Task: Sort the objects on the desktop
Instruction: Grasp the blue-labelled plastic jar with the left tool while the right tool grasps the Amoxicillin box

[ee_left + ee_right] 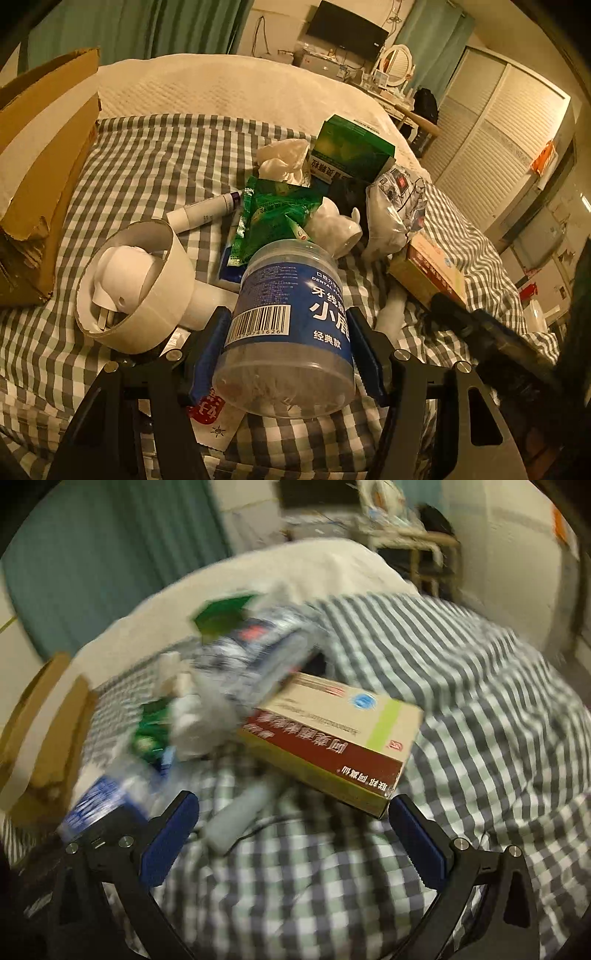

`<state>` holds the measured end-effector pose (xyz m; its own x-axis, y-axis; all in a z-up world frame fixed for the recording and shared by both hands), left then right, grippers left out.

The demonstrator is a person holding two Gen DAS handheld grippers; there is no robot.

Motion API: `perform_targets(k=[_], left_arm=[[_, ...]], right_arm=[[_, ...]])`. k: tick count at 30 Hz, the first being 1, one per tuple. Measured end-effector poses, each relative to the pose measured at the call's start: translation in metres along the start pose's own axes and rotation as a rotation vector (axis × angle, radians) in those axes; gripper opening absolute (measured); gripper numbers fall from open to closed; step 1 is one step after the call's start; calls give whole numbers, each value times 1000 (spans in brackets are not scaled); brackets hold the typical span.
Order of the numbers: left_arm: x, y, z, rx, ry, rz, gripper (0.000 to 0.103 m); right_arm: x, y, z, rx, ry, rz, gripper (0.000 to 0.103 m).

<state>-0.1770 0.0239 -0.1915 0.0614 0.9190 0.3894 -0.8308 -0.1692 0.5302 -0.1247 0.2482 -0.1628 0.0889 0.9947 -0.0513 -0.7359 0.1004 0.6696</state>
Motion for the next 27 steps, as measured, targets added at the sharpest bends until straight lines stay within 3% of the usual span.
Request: perform_targets(k=[6,11,18,20,23,27], left_arm=[[3,-5,-5,-23,13,-19,64],[3,-6,-6,-34,8,-27,64],[1,-7,-7,-46,6,-21,64],[1,-7,-7,-47,6,-22,64],[2,-7,-7,-46,7,-23,64],[2,-7,-8,-46,6,-22,64]], right_arm=[[39,9,-9,-16,-36,-92,102],[64,7,-34,-62,109,-251,102],[-4,17,7,54,247,-10,102],[1,22,13,71,210,5,102],[17,35,13,62,85,92,102],[31,47,-13,-59,50,247,102]])
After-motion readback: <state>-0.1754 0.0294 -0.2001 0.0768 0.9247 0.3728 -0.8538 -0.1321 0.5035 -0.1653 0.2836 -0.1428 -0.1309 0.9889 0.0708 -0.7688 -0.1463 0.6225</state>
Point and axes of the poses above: each gripper's, at about its wrist camera, not at the fingertips, and z roughly against the way its jaws point, x to its right, y to its top, the point moved 3 cm from there along -z, roughly the way its jaws point, and after that the axes turned 11 degrees about z, right-handed, at the moved point
